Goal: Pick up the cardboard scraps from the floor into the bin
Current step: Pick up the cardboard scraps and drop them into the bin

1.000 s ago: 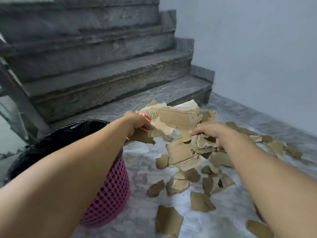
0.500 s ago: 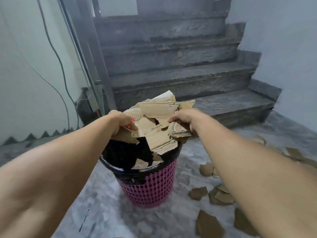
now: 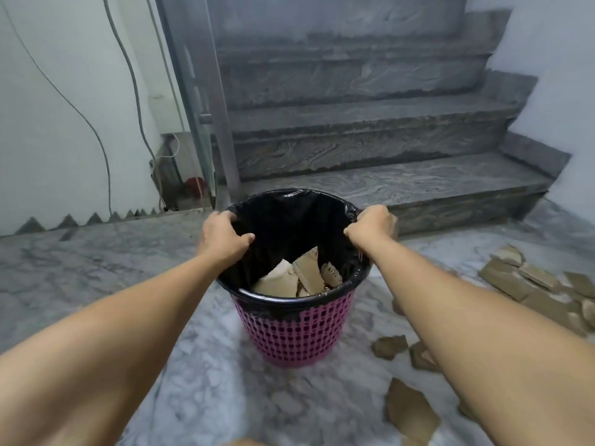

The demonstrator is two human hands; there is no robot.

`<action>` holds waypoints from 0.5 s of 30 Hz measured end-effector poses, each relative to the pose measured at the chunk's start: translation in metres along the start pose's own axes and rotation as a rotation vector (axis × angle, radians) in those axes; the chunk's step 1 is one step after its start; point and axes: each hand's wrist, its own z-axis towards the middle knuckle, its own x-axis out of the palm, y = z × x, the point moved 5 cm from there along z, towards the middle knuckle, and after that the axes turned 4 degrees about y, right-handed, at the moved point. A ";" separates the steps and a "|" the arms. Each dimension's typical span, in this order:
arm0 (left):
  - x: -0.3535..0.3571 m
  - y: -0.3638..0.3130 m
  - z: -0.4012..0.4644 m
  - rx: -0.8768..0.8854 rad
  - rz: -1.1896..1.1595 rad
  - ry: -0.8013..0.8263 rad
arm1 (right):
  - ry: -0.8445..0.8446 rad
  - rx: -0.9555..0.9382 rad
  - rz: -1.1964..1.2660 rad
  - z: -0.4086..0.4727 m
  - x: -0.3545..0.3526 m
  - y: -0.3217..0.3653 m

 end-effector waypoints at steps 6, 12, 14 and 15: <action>0.022 0.032 -0.018 -0.293 -0.103 0.072 | 0.121 0.057 0.000 -0.010 0.002 -0.030; 0.038 0.029 0.007 -0.258 -0.416 0.259 | 0.026 0.126 0.337 0.004 -0.011 -0.047; 0.059 0.036 0.026 -0.249 -0.471 0.382 | 0.014 0.133 0.430 0.012 -0.012 -0.053; 0.074 0.040 0.034 -0.245 -0.464 0.436 | 0.026 0.114 0.458 0.019 -0.010 -0.057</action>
